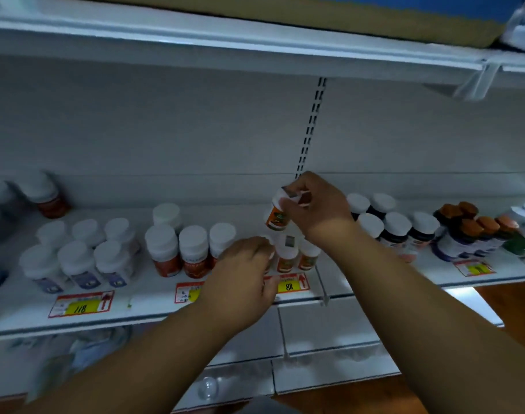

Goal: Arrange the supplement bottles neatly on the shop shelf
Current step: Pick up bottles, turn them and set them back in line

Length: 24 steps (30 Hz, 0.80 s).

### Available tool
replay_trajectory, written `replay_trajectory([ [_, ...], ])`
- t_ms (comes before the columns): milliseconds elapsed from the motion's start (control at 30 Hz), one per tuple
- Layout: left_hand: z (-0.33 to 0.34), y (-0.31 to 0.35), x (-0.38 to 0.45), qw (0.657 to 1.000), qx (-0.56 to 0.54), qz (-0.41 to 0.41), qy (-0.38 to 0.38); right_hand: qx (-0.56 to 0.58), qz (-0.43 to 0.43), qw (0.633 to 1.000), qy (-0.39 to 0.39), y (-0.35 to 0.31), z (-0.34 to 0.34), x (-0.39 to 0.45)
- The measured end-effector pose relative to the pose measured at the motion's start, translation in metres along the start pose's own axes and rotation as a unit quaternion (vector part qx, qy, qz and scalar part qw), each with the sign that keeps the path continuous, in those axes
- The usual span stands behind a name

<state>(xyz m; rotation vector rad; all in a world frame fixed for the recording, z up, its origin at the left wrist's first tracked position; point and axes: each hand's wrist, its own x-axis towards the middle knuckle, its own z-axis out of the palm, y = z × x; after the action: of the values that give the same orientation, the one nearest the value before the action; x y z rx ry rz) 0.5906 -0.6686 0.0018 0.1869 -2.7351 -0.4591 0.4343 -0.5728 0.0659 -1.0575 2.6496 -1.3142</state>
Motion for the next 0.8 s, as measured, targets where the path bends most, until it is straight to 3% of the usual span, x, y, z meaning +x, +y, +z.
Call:
replay_trajectory([
  [233, 0.013, 0.016, 0.001, 0.994, 0.100, -0.046, -0.023, -0.025, -0.106, 0.978, -0.180, 0.024, 0.037, 0.043],
  [400, 0.018, 0.016, 0.004, 0.992, 0.106, -0.064, -0.019, -0.067, -0.123, 0.949, -0.283, 0.039, 0.058, 0.049],
  [800, 0.018, 0.016, 0.005, 0.991, 0.103, -0.079, -0.031, -0.129, -0.128, 0.928, -0.326, 0.046, 0.064, 0.057],
])
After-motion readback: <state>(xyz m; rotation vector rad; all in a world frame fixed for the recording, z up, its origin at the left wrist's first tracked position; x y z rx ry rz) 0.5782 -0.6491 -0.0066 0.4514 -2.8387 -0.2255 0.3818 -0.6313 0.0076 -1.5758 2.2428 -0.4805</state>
